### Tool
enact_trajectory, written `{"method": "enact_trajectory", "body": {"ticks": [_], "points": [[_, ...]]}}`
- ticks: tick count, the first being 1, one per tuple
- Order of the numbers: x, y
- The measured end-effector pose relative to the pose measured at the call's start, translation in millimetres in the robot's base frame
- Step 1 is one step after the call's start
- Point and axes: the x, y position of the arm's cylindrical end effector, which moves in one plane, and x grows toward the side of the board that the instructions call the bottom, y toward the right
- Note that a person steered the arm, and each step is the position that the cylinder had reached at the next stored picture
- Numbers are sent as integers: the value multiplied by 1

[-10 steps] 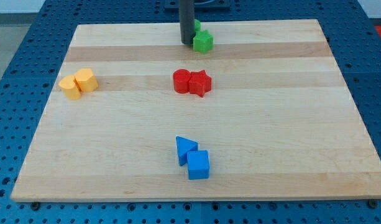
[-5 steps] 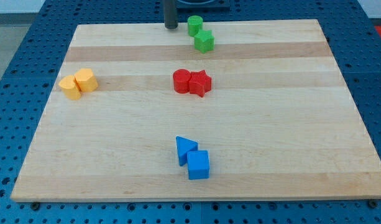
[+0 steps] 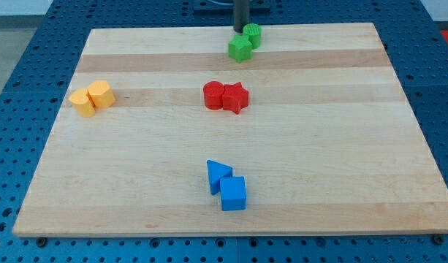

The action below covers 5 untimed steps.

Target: Move the green blocks to the top center of the board

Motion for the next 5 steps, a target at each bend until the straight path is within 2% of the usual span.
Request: {"method": "enact_trajectory", "body": {"ticks": [1, 3, 4, 5], "points": [[5, -39], [92, -57], [131, -44], [131, -14]]}}
